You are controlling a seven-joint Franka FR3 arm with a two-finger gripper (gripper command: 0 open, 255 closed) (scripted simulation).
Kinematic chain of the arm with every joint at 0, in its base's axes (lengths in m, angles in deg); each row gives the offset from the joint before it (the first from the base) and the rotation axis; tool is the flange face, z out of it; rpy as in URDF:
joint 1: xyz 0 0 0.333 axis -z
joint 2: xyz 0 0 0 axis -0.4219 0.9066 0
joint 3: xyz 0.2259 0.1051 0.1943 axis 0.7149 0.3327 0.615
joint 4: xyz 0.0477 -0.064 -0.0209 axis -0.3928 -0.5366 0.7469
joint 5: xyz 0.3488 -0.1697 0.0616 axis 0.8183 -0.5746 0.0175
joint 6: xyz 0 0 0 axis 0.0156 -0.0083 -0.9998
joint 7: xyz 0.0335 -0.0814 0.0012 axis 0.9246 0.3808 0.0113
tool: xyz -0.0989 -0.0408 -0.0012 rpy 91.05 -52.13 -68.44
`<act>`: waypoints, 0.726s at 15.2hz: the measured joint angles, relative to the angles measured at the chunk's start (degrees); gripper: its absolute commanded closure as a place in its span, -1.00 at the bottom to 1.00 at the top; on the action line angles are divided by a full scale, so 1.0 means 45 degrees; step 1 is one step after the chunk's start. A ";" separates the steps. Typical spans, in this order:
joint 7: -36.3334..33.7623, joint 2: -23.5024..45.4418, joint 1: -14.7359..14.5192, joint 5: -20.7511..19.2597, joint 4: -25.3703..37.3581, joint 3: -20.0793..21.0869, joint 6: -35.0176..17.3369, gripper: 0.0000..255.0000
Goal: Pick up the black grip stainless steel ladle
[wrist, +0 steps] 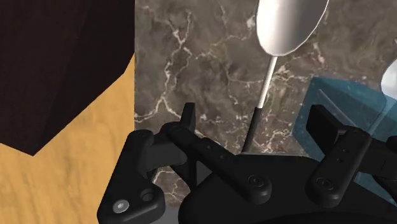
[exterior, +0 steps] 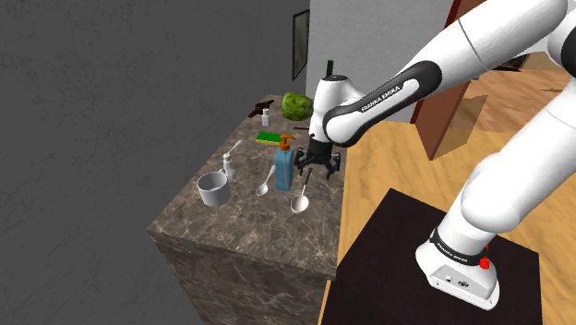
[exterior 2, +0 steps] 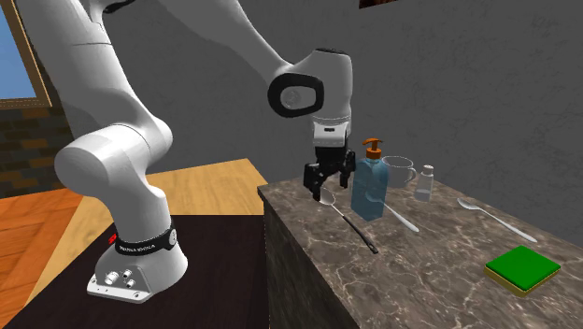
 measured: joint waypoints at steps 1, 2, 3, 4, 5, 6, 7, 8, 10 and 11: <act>-0.0591 0.0577 0.0085 -0.0111 0.0201 0.0121 -0.0471 -1.00; -0.1134 0.1111 0.0185 -0.0243 0.0356 0.0176 -0.0936 -1.00; -0.1674 0.1552 0.0214 -0.0374 0.0511 0.0258 -0.1301 -1.00; -0.1940 0.1829 0.0239 -0.0460 0.0564 0.0275 -0.1566 -1.00; -0.2095 0.2081 0.0258 -0.0545 0.0642 0.0278 -0.1759 -1.00; -0.2174 0.2242 0.0265 -0.0592 0.0631 0.0278 -0.1940 -1.00; -0.2205 0.2386 0.0274 -0.0626 0.0561 0.0272 -0.2155 -1.00; -0.2264 0.2543 0.0269 -0.0681 0.0547 0.0277 -0.2327 -1.00; -0.2361 0.2924 0.0268 -0.0823 0.0558 0.0270 -0.2690 -1.00; -0.2408 0.3058 0.0259 -0.0871 0.0513 0.0270 -0.2878 -1.00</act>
